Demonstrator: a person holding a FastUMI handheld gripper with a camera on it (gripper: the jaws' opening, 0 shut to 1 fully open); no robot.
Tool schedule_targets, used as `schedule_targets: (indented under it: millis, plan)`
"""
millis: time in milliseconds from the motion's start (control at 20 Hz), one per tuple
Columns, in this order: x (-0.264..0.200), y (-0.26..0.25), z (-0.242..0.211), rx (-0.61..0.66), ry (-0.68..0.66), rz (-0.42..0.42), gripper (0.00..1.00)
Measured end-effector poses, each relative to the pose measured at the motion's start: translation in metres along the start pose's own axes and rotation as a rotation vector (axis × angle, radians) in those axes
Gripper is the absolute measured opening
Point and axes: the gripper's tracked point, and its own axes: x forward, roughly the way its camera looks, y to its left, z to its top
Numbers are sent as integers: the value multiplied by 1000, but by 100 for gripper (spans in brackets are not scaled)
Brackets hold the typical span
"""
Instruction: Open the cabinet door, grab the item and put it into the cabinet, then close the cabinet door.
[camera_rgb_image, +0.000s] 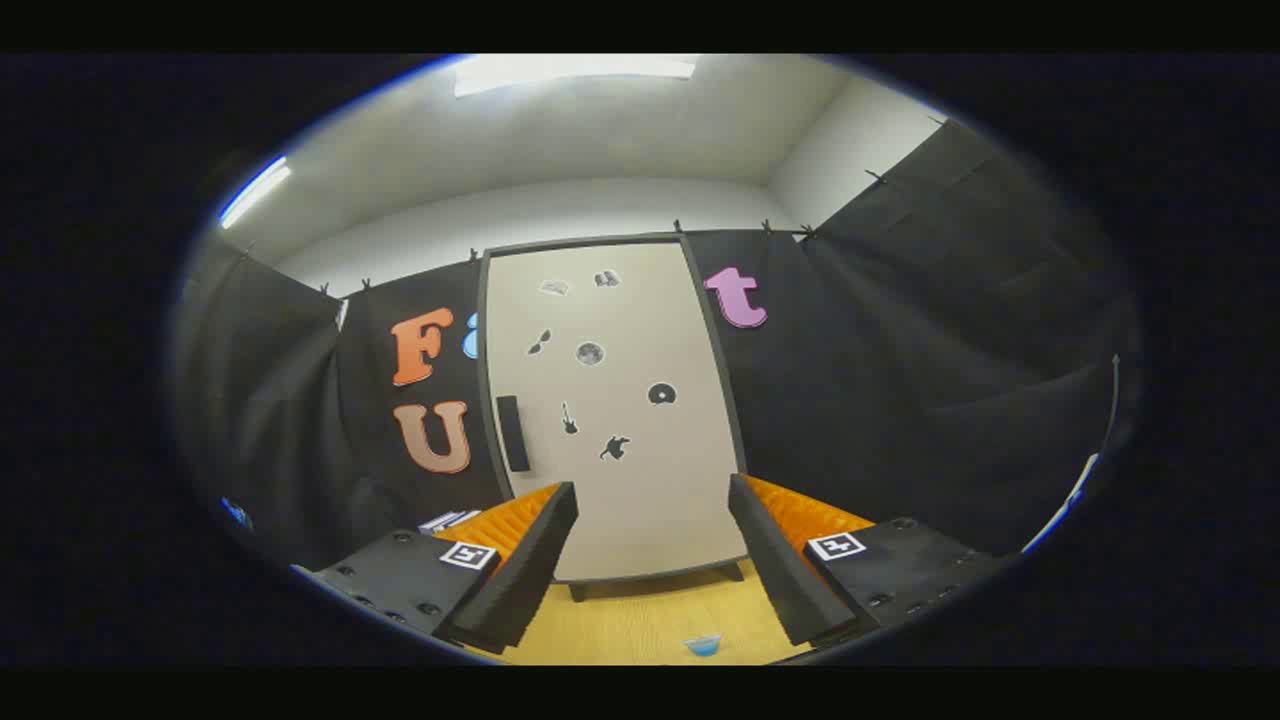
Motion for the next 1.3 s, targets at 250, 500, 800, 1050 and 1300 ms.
schedule_targets:
  millis: [250,500,800,1050,1300]
  plan:
    - [5,-3,-2,7,4,1,97]
    - [7,-3,-4,10,10,8,97]
    - [9,0,-6,9,15,16,97]
    - [33,23,-1,37,15,65,97]
    - [94,79,2,46,58,177,97]
